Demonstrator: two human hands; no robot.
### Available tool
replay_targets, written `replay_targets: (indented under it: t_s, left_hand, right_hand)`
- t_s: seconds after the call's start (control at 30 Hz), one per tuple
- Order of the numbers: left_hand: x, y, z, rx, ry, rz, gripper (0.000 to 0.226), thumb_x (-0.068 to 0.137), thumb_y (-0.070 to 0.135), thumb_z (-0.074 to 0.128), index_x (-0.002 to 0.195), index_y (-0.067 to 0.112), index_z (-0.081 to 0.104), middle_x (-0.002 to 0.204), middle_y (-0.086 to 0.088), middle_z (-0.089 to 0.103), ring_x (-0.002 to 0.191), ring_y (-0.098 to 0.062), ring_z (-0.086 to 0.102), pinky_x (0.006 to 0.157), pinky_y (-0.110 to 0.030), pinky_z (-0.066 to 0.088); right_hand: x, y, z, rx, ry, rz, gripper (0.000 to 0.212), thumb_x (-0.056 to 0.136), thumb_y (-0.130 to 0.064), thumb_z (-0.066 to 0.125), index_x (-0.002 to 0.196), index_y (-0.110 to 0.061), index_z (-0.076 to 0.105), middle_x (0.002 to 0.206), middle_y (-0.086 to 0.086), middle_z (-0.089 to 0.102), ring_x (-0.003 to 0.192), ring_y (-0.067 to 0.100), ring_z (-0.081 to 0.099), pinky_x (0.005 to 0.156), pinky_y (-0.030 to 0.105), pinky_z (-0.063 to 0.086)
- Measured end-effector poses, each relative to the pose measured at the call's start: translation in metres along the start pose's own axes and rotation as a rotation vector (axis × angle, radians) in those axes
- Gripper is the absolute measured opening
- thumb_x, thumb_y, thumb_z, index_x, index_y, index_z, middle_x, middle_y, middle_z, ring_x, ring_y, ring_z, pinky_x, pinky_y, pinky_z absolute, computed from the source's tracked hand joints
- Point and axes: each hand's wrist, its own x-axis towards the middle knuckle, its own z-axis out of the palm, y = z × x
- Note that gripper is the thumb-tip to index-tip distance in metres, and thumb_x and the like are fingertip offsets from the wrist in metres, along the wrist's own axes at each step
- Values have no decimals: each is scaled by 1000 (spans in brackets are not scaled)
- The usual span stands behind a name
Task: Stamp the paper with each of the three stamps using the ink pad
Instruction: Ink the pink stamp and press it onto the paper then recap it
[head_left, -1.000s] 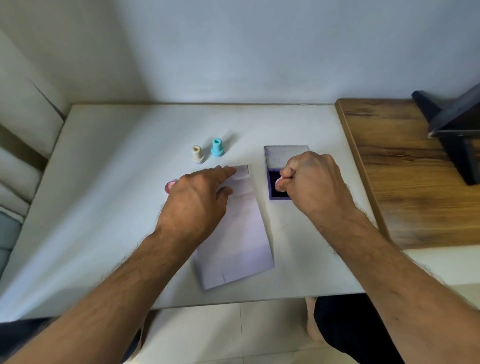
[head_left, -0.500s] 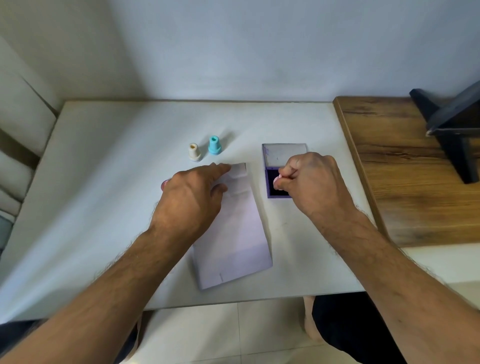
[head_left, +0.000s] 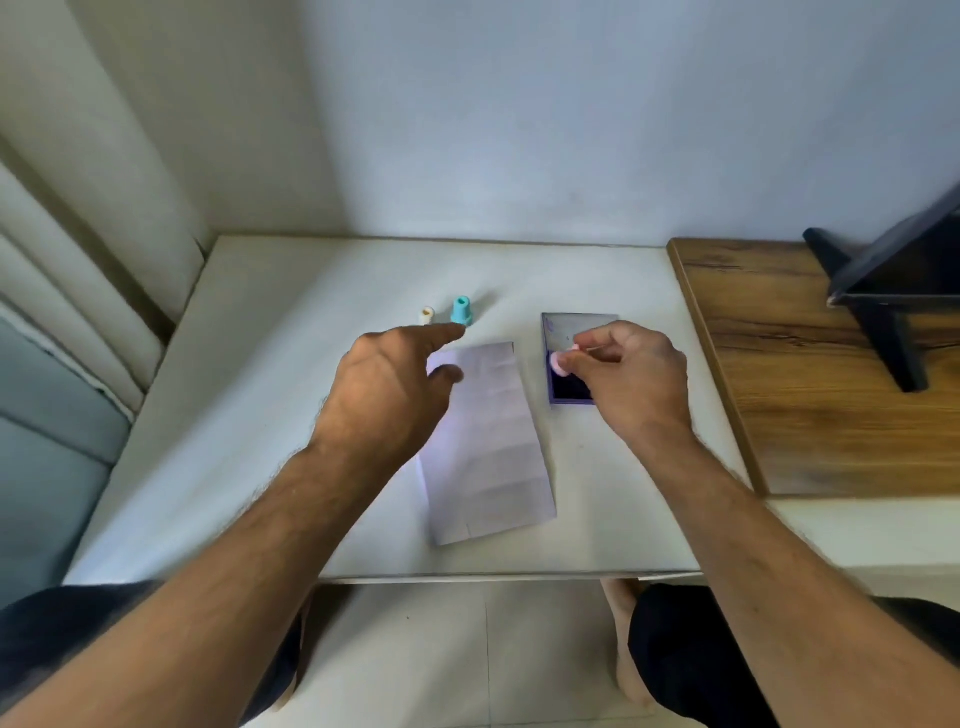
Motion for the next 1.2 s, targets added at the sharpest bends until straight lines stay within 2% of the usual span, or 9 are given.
replay_targets:
  t_s: [0.07,0.13,0.23,0.5,0.7,0.87,0.97,1.07,1.2]
  left_hand:
    - [-10,-6,-8,-26,-10,-35,40,88,32,66,127,36,61,111,-1,70,105,-21,63,88,-29,48]
    - [-17,-15,-11,-47,-31,-67,40,86,31,68,125,33,63,114,5,70,108,-13,63,94,-28,49]
    - [-22,-27,-8,-59,-45,-129,41,83,32,71,123,30,64,111,8,72,102,-8,66,95,-27,49]
    - [0,-53,14,-16,-77,-217,48,79,48,71,123,34,60,109,10,71,101,-16,65,88,-33,53]
    - [4,-59,28,118,-151,-132,43,85,44,62,122,25,57,106,3,71,100,-23,65,86,-34,52]
    - [5,-63,28,134,-144,-48,40,88,42,59,124,24,56,111,4,68,101,-20,64,86,-32,51]
    - [3,-67,29,128,-131,-7,35,89,41,60,120,25,60,117,4,63,102,-19,62,87,-31,49]
    - [2,-70,33,127,-148,4,34,90,40,57,120,25,60,112,3,63,100,-19,61,85,-30,48]
    - [3,-71,34,98,-160,-1,34,90,39,57,122,26,59,106,2,66,100,-20,61,83,-29,46]
  right_hand:
    - [-8,-17,8,367,-63,152,17,69,-21,84,82,-19,73,71,-2,73,61,14,64,61,25,54]
    - [-19,-33,23,712,-233,291,6,81,-9,74,86,-11,72,71,7,71,59,18,58,58,28,53]
    - [-30,-42,50,944,-354,342,9,90,-8,64,92,-8,72,78,9,68,63,17,59,60,26,55]
    - [-19,-43,108,813,-178,102,13,89,-8,66,99,-9,74,81,6,74,72,17,67,69,29,57]
    - [-7,-32,133,722,-229,53,17,89,-8,67,104,-6,73,87,9,74,77,16,66,74,30,56]
    - [-6,-24,141,685,-200,30,18,88,-11,69,104,-8,74,87,8,74,73,14,65,70,27,53]
    - [-9,-20,142,674,-143,8,16,88,-12,68,103,-12,76,81,6,74,65,14,60,60,27,50]
    - [-12,-19,141,770,-125,66,15,89,-7,64,98,-8,76,71,9,68,57,18,52,46,27,44]
    - [-7,-20,132,947,-201,197,17,91,-5,56,94,-1,72,68,8,66,51,14,49,41,21,40]
